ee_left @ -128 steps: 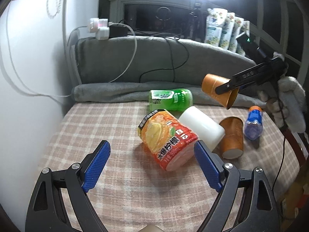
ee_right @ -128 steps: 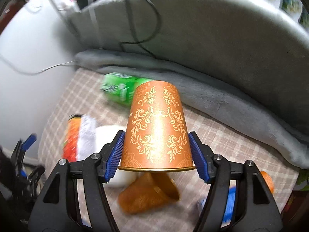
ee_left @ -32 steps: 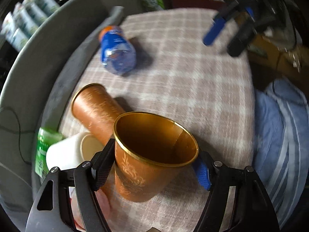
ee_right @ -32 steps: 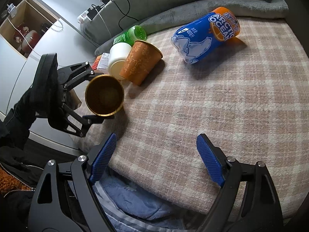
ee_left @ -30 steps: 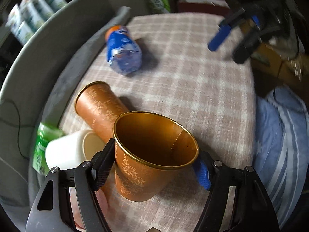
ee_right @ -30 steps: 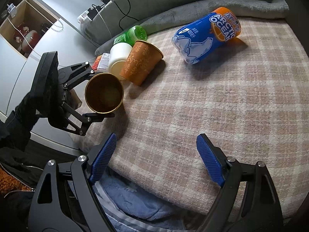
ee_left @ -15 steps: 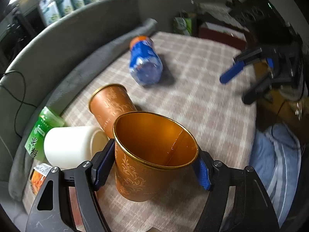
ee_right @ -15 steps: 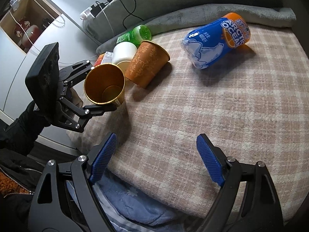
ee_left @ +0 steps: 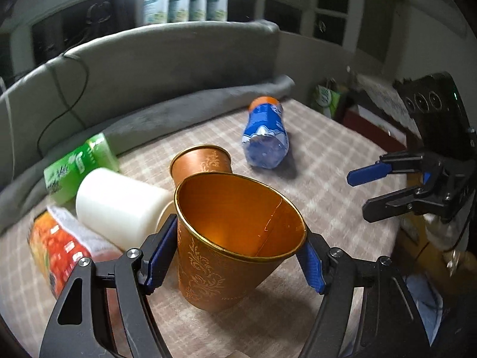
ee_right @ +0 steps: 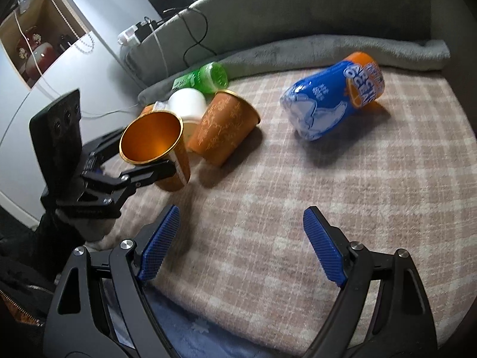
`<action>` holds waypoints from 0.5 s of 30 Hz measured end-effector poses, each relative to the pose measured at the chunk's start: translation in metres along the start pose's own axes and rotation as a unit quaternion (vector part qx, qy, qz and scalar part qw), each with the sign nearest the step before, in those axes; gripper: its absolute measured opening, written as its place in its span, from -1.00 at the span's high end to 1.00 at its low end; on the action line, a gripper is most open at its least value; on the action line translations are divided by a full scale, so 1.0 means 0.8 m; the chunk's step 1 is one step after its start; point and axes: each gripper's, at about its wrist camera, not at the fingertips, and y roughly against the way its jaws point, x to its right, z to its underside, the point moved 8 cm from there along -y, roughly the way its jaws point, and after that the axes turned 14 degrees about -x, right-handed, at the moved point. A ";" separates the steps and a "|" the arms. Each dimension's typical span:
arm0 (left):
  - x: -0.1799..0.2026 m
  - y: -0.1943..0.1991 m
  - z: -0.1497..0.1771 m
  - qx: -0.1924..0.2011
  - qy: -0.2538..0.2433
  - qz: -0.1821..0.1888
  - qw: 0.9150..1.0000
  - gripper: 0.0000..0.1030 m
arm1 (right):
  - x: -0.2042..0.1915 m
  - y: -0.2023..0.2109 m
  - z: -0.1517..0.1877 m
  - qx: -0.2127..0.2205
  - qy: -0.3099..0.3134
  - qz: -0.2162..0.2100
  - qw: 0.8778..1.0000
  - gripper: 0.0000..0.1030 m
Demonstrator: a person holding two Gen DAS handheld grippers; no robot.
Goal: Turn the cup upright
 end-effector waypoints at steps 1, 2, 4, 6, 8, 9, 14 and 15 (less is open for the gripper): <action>-0.002 0.000 0.002 0.005 0.008 -0.003 1.000 -0.42 | -0.001 0.001 -0.001 0.005 -0.001 0.005 1.000 -0.70; -0.003 0.000 0.003 0.009 0.015 -0.006 1.000 -0.42 | -0.001 0.001 -0.003 0.010 -0.002 0.012 1.000 -0.70; -0.005 0.001 0.005 0.018 0.029 -0.008 0.999 -0.42 | -0.002 0.003 -0.005 0.021 -0.002 0.023 1.000 -0.70; -0.006 0.004 0.006 0.029 0.041 -0.008 0.999 -0.42 | -0.002 0.004 -0.008 0.031 -0.006 0.041 0.999 -0.70; -0.006 0.006 0.006 0.039 0.052 -0.009 0.998 -0.42 | -0.001 0.004 -0.009 0.037 -0.009 0.061 0.997 -0.70; -0.007 0.007 0.007 0.044 0.057 -0.009 0.997 -0.42 | 0.000 0.004 -0.010 0.040 -0.012 0.071 0.997 -0.70; -0.013 0.009 0.006 0.061 0.079 -0.010 0.995 -0.42 | 0.001 0.006 -0.011 0.057 -0.026 0.091 0.994 -0.70; -0.014 0.009 0.006 0.064 0.082 -0.010 0.995 -0.42 | 0.002 0.006 -0.011 0.060 -0.027 0.093 0.993 -0.70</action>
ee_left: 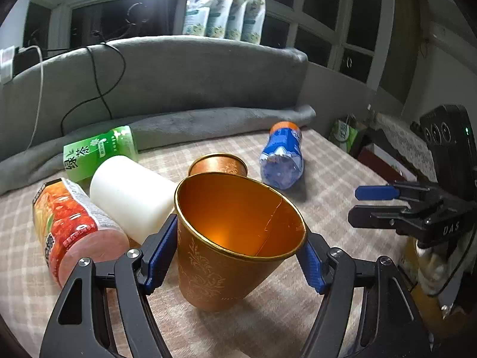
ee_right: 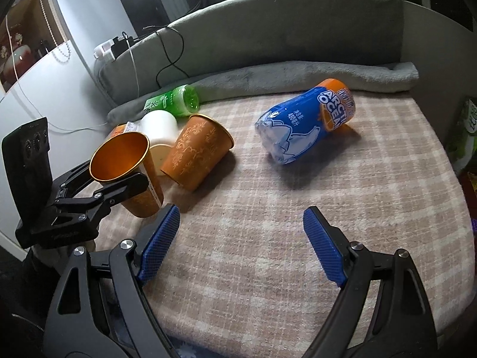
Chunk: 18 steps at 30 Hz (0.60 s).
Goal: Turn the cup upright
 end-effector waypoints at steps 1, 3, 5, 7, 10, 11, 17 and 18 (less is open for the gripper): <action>-0.001 0.000 0.000 0.003 0.004 0.000 1.000 -0.42 | -0.001 0.001 0.000 0.003 0.000 0.003 1.000 -0.70; -0.002 0.000 0.001 0.007 0.007 -0.001 1.000 -0.42 | -0.003 0.001 -0.001 0.007 0.003 0.009 1.000 -0.70; -0.003 -0.001 0.002 0.008 0.008 -0.002 1.000 -0.42 | -0.006 0.002 -0.001 0.009 0.008 0.014 1.000 -0.70; -0.005 -0.003 0.002 0.010 0.008 -0.006 1.000 -0.42 | -0.009 0.002 -0.001 0.010 0.012 0.020 1.000 -0.70; -0.005 -0.004 0.003 0.012 0.010 -0.007 1.000 -0.42 | -0.011 0.001 -0.001 0.009 0.015 0.021 1.000 -0.70; -0.006 -0.005 0.002 0.013 0.011 -0.008 1.000 -0.42 | -0.011 0.000 -0.001 0.008 0.015 0.021 1.000 -0.70; -0.012 -0.012 0.005 0.009 0.017 -0.010 1.000 -0.42 | -0.013 0.000 0.000 0.008 0.016 0.020 1.000 -0.70; -0.013 -0.013 0.006 0.007 0.017 -0.009 1.000 -0.42 | -0.013 -0.001 0.000 0.008 0.016 0.021 1.000 -0.70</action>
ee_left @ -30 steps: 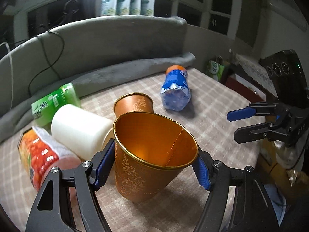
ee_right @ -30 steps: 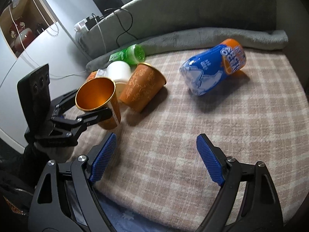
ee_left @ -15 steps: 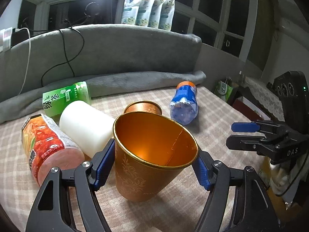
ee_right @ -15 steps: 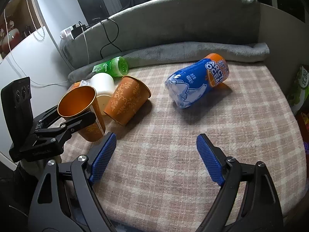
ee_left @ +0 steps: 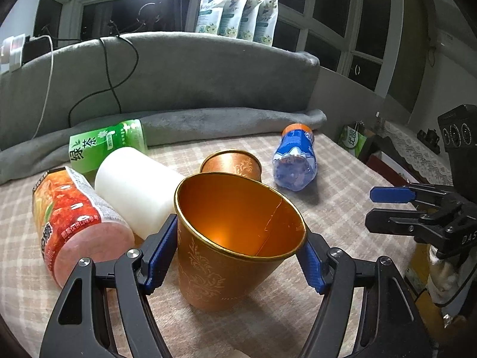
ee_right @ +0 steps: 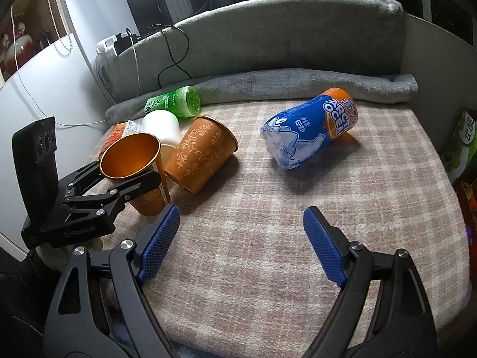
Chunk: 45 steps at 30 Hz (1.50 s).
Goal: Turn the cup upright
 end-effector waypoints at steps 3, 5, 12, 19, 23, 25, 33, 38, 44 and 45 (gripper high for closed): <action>-0.001 -0.003 0.003 -0.006 0.000 0.000 1.000 -0.42 | 0.000 0.000 0.000 0.000 0.000 -0.001 1.000 -0.70; -0.003 -0.006 0.005 -0.009 0.000 -0.001 1.000 -0.42 | -0.001 0.000 0.000 0.000 0.000 0.000 1.000 -0.70; -0.010 -0.007 0.014 -0.026 0.000 -0.002 1.000 -0.41 | -0.004 0.000 0.000 0.001 0.003 -0.002 1.000 -0.70; -0.011 -0.007 0.021 -0.034 -0.004 -0.006 0.999 -0.47 | -0.010 -0.002 -0.001 0.000 0.007 -0.005 1.000 -0.70; -0.010 -0.004 0.024 -0.037 -0.007 -0.005 0.999 -0.58 | -0.014 -0.001 -0.001 0.002 0.010 -0.006 1.000 -0.70; -0.010 -0.002 0.025 -0.038 -0.009 -0.006 0.999 -0.59 | -0.016 -0.001 -0.001 0.002 0.012 -0.006 1.000 -0.70; -0.019 0.016 0.037 -0.038 -0.008 -0.017 0.999 -0.59 | -0.027 0.004 -0.003 0.007 0.018 -0.009 1.000 -0.70; -0.029 0.034 0.050 -0.034 -0.002 -0.029 0.999 -0.59 | -0.038 0.010 -0.005 0.016 0.028 -0.005 0.999 -0.70; -0.045 0.083 0.046 0.009 0.023 -0.070 0.997 -0.59 | -0.050 0.024 -0.011 0.045 0.034 0.007 0.998 -0.70; -0.048 0.095 0.043 0.023 0.030 -0.083 0.996 -0.59 | -0.052 0.026 -0.013 0.050 0.035 0.011 0.998 -0.70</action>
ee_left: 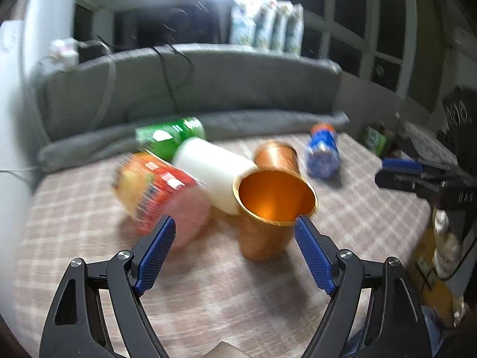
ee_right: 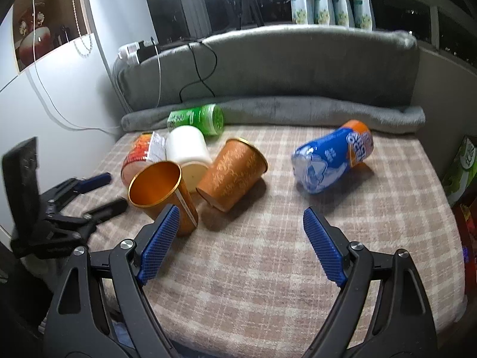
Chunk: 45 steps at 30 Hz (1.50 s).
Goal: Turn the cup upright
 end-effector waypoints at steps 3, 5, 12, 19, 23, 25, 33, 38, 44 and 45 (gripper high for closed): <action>-0.009 0.026 -0.010 0.033 0.024 -0.031 0.999 -0.59 | -0.001 0.008 -0.005 0.019 -0.001 0.015 1.000 -0.79; -0.014 0.041 -0.014 0.051 0.043 -0.048 0.997 -0.59 | -0.001 0.013 -0.007 0.031 -0.004 0.021 0.999 -0.82; -0.026 0.082 -0.027 0.106 0.081 -0.095 0.987 -0.60 | 0.003 0.034 -0.009 0.073 -0.013 0.054 0.996 -0.95; -0.020 0.104 -0.036 0.136 0.071 -0.125 0.980 -0.62 | -0.001 0.064 -0.015 0.134 -0.007 0.101 0.986 -1.00; -0.018 0.104 -0.036 0.133 0.075 -0.116 0.981 -0.66 | -0.003 0.073 -0.017 0.155 -0.007 0.113 0.981 -1.00; -0.018 0.103 -0.036 0.130 0.077 -0.111 0.982 -0.66 | -0.004 0.072 -0.018 0.156 -0.007 0.114 0.981 -1.00; -0.018 0.100 -0.035 0.125 0.079 -0.107 0.983 -0.66 | -0.002 0.069 -0.018 0.152 -0.008 0.109 0.982 -1.00; -0.017 0.097 -0.034 0.123 0.078 -0.106 0.984 -0.66 | -0.002 0.068 -0.019 0.151 -0.006 0.109 0.982 -1.00; -0.014 0.095 -0.035 0.122 0.075 -0.106 0.984 -0.66 | -0.002 0.068 -0.019 0.152 -0.006 0.109 0.982 -1.00; -0.014 0.095 -0.035 0.122 0.075 -0.107 0.984 -0.66 | -0.002 0.068 -0.019 0.152 -0.006 0.110 0.982 -1.00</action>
